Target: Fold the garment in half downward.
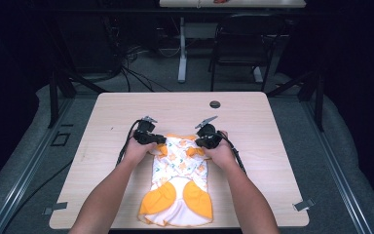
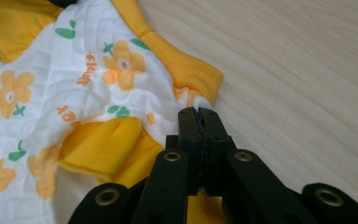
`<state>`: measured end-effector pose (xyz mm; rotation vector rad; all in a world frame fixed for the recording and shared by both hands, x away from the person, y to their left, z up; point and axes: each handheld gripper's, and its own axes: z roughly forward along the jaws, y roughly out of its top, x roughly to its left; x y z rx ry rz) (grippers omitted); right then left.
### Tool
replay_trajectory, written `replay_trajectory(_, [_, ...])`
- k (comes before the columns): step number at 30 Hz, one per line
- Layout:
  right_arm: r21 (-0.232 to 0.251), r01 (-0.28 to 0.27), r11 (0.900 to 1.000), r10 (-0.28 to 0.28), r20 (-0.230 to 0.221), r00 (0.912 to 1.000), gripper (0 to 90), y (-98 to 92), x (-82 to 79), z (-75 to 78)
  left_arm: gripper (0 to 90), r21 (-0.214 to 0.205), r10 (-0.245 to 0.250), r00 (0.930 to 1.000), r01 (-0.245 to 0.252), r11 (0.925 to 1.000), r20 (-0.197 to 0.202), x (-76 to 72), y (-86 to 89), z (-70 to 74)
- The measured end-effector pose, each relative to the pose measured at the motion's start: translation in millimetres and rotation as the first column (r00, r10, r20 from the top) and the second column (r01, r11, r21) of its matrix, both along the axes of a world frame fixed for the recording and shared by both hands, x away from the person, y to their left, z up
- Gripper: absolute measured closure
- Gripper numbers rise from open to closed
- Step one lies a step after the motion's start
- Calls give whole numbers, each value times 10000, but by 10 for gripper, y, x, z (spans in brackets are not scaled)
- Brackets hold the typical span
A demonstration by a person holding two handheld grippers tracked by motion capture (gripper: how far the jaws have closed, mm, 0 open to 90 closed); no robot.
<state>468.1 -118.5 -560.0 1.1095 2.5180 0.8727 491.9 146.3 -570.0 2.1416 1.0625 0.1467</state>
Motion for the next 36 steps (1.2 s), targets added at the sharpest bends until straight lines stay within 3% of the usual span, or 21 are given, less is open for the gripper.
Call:
replay_trajectory(6, [262,62,9996,-60,-47,10000,892,-27,-4,18,877,226,-49,9999,46,9997,146,-36,-29,38])
replay_trajectory(24, [915,26,9958,-52,277,9996,892,-86,-57,228,880,-146,-167,9944,184,9997,1046,-145,56,276])
replay_trajectory(31, [1155,-218,9931,142,662,9977,893,-66,-64,453,880,-289,-168,9887,213,9994,1486,-167,129,482])
replay_trajectory(36, [1048,-350,9939,250,953,9951,893,-38,-79,587,880,-252,-259,9829,310,9992,1821,-194,172,635])
